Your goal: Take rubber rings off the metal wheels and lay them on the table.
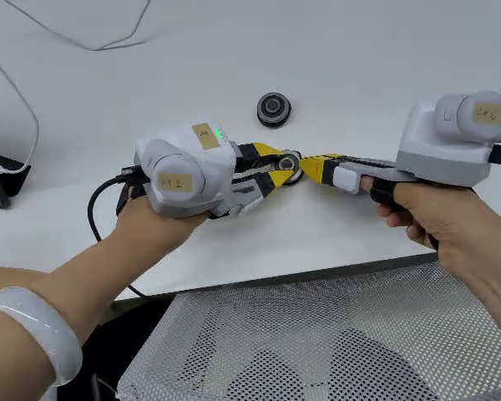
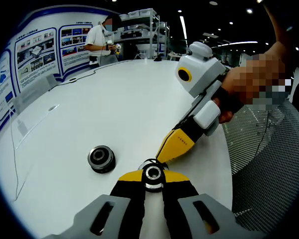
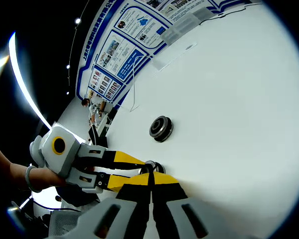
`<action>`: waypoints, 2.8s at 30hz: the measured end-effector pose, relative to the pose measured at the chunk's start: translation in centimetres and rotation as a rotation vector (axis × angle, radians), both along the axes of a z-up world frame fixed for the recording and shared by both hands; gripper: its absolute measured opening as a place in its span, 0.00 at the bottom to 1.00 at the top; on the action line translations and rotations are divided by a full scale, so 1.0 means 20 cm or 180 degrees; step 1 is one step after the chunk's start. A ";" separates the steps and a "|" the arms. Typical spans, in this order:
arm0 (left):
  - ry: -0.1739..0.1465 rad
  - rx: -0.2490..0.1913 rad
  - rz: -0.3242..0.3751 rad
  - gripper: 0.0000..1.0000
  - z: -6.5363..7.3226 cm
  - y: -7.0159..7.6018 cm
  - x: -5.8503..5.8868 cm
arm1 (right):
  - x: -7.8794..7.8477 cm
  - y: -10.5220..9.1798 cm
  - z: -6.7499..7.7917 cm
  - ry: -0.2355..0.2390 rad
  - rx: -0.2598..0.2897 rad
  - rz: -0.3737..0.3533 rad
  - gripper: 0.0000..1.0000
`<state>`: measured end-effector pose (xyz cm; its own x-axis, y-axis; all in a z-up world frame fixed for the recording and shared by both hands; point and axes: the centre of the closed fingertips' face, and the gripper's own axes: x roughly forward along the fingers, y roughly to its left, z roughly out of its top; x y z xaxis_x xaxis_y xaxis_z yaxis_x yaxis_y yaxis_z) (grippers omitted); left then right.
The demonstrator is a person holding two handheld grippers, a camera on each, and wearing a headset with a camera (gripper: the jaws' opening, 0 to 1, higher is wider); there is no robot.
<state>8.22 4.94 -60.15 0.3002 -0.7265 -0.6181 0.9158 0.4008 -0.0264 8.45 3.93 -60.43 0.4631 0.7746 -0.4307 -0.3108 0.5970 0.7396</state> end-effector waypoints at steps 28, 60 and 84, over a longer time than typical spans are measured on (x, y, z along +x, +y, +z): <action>-0.0011 -0.0002 0.0004 0.12 -0.01 0.00 0.01 | -0.01 0.06 0.08 0.0017 0.0197 0.0084 0.01; 0.0124 -0.0088 0.0106 0.33 0.02 0.10 -0.02 | 0.00 0.05 0.07 0.0072 0.0225 0.0001 0.01; 0.0097 -0.0296 0.0352 0.56 0.07 0.17 0.00 | -0.04 0.01 0.18 0.0059 0.0358 -0.0034 0.01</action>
<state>8.24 8.43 -58.82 0.3637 -0.7445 -0.5598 0.8643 0.4939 -0.0953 7.75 4.07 -56.80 0.4643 0.8135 -0.3501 -0.2904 0.5133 0.8076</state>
